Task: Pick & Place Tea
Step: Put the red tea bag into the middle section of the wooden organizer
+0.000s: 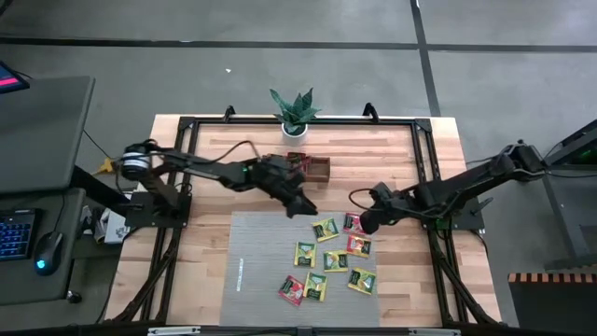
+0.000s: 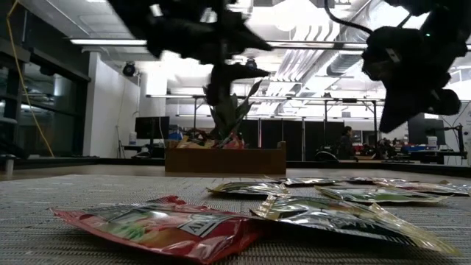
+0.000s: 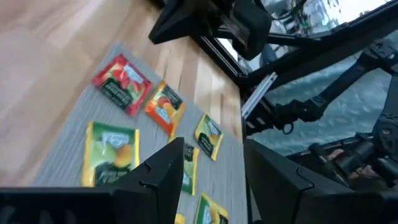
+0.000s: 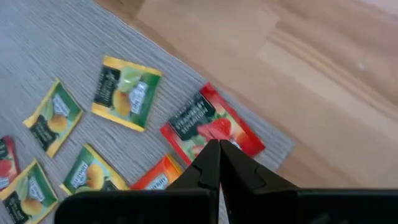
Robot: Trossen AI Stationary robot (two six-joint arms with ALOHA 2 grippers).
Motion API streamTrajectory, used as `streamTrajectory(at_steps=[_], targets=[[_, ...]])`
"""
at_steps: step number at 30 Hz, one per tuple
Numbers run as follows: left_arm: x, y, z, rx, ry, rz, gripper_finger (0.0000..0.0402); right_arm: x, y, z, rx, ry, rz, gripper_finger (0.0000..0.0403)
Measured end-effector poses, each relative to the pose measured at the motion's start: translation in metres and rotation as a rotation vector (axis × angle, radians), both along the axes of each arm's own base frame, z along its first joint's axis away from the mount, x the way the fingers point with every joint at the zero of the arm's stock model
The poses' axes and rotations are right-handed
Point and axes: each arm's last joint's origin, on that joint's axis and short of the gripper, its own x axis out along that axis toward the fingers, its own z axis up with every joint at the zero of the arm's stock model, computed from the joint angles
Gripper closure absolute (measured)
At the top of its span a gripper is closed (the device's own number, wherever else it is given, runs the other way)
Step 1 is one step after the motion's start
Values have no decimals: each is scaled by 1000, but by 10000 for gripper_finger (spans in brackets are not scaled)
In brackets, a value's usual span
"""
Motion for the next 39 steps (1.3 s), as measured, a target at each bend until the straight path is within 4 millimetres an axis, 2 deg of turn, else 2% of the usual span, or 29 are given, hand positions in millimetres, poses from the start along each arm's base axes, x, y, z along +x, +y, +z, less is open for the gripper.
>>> streamTrajectory(at_steps=[7,14,16,20,26,32,39], targets=[[46,2,-7,-33,77,-43,236,-2,5,-3,34,4,-6,402],[74,2,-24,-101,113,-109,236,0,7,-5,70,3,-29,403],[75,1,-28,-120,143,-123,236,1,9,-9,74,22,-45,403],[78,2,-17,-109,91,-120,236,3,14,-17,85,55,-76,403],[78,2,-19,-90,89,-113,236,13,20,-29,108,65,-89,403],[77,2,-20,-75,89,-136,236,14,23,-37,103,98,-118,403],[77,1,-20,-60,75,-172,236,9,33,-37,7,110,26,403]])
